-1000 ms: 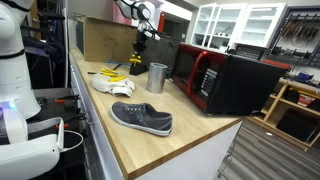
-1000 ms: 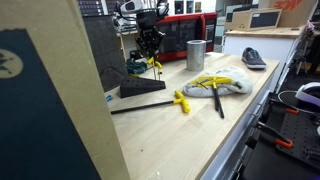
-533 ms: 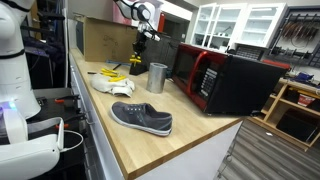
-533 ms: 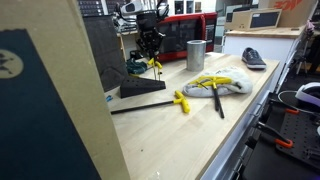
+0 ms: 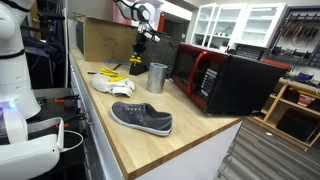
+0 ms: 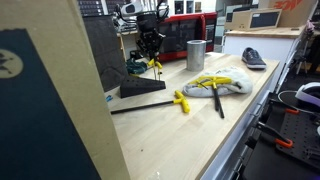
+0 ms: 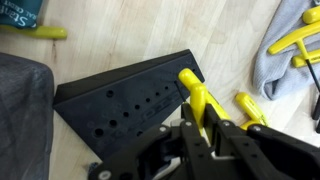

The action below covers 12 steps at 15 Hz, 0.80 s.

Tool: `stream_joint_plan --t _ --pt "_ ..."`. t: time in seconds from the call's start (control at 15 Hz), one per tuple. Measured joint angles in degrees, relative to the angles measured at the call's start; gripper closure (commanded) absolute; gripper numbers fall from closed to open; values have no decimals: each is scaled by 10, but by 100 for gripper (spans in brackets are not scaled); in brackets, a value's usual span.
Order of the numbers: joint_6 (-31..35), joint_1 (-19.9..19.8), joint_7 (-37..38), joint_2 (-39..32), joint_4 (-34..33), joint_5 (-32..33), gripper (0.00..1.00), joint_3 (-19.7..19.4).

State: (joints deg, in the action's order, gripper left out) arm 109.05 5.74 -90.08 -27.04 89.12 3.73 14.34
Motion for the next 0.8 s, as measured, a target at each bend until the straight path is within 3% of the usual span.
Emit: stream_joint_plan --t 0.73,0.8 --pt "0 3 -6 -6 -1 5 96 0" --pt "0 4 -6 -6 -1 5 60 0"
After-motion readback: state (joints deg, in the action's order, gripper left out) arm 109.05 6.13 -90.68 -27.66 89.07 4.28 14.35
